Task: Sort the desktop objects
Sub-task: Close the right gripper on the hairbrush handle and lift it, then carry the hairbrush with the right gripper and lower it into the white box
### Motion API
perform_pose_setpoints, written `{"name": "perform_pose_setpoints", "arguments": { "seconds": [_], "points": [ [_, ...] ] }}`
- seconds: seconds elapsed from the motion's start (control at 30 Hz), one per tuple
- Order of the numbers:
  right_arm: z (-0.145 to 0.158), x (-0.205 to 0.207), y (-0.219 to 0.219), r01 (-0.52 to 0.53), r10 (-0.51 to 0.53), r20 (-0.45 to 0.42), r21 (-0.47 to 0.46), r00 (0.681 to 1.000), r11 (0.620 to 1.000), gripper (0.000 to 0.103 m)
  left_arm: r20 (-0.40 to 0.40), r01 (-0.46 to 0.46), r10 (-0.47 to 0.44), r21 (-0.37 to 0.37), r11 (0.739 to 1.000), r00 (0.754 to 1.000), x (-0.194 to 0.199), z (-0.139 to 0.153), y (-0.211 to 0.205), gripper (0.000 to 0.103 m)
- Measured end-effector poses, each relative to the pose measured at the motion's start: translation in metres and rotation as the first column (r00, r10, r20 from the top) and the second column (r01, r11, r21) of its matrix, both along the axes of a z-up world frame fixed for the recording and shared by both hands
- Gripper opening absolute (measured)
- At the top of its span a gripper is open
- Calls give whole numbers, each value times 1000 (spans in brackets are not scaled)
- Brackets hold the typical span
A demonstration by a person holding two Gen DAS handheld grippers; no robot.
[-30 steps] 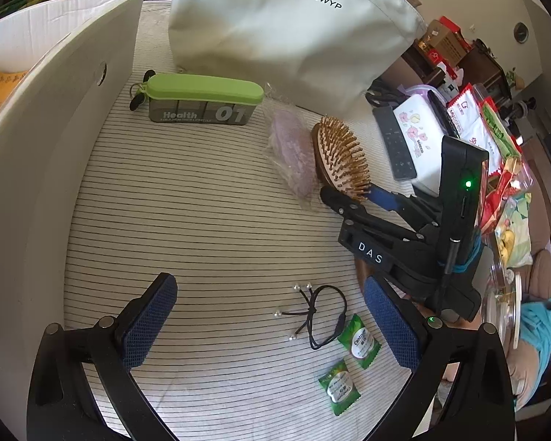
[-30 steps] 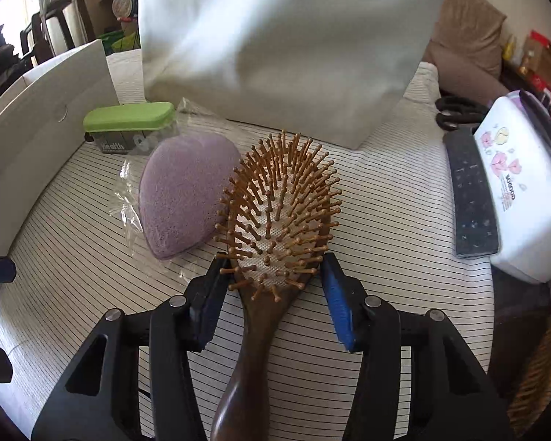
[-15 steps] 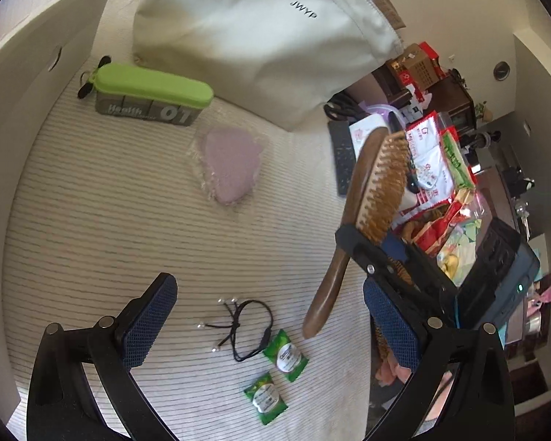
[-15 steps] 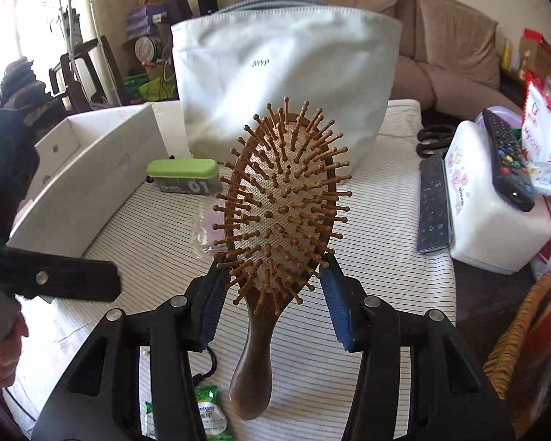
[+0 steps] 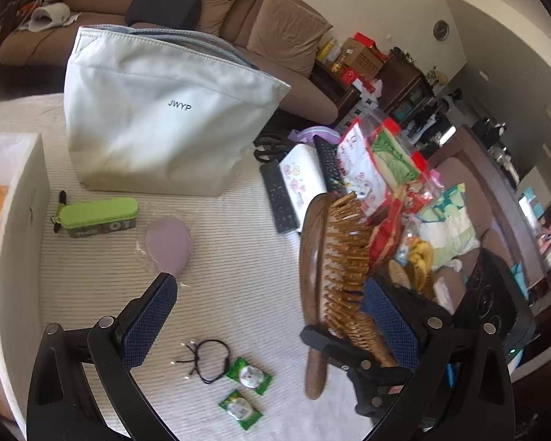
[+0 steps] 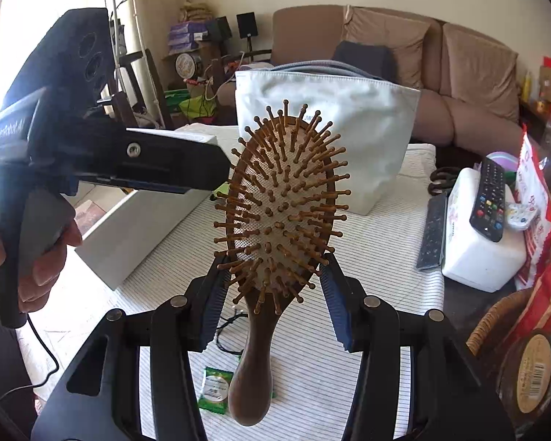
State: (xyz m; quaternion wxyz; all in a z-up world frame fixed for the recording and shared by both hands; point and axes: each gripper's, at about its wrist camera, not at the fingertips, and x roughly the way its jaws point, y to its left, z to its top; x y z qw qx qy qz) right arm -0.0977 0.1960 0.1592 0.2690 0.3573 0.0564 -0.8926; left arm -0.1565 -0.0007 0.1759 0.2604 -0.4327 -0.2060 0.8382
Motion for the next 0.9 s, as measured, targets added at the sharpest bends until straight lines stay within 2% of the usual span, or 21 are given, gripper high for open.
{"name": "perform_pose_setpoints", "arguments": {
  "seconds": [0.07, 0.2, 0.23, 0.27, 0.3, 0.37, 0.5, 0.6, 0.67, 0.73, 0.83, 0.9],
  "points": [
    [6, 11, -7, -30, 30, 2, -8, 1000, 1000, 47, 13, -2, 2, 30, 1000, 1000, 6, 3, -3, 103],
    [22, 34, -30, -95, 95, -10, 20, 995, 995, 47, 1, 20, -20, 4, 1000, 1000, 24, 11, -3, 103],
    [26, 40, -36, -112, 112, -15, 27, 994, 993, 47, -8, 16, -16, 12, 1000, 1000, 30, 15, -5, 100],
    [29, 46, -42, -124, 125, -22, 36, 992, 992, 47, -13, 10, -10, 37, 999, 1000, 35, 19, -10, 89],
    [33, 53, -47, -135, 136, -27, 43, 990, 990, 47, -8, 11, -11, 78, 997, 1000, 39, 21, -15, 67],
    [39, 62, -57, -154, 155, -28, 47, 987, 987, 46, 26, 23, -28, 166, 986, 999, 45, 24, -25, 46],
    [51, 76, -69, -173, 175, -38, 31, 984, 984, 43, 45, -15, 6, 221, 975, 999, 64, 37, -44, 43],
    [60, 83, -74, -163, 163, -27, 10, 986, 987, 49, 85, -63, 41, 276, 959, 996, 74, 42, -62, 43],
    [65, 88, -74, -167, 166, -21, -22, 986, 986, 54, 111, -91, 61, 300, 950, 992, 79, 42, -75, 43],
    [66, 93, -73, -146, 146, -10, -25, 989, 989, 74, 132, -130, 91, 332, 934, 987, 86, 40, -90, 43],
    [62, 101, -73, -144, 145, 8, -21, 989, 989, 75, 137, -153, 111, 349, 924, 984, 94, 42, -109, 43],
    [60, 104, -76, -151, 150, 28, 4, 988, 989, 75, 125, -151, 114, 340, 928, 985, 99, 47, -120, 43]
  ]
}}
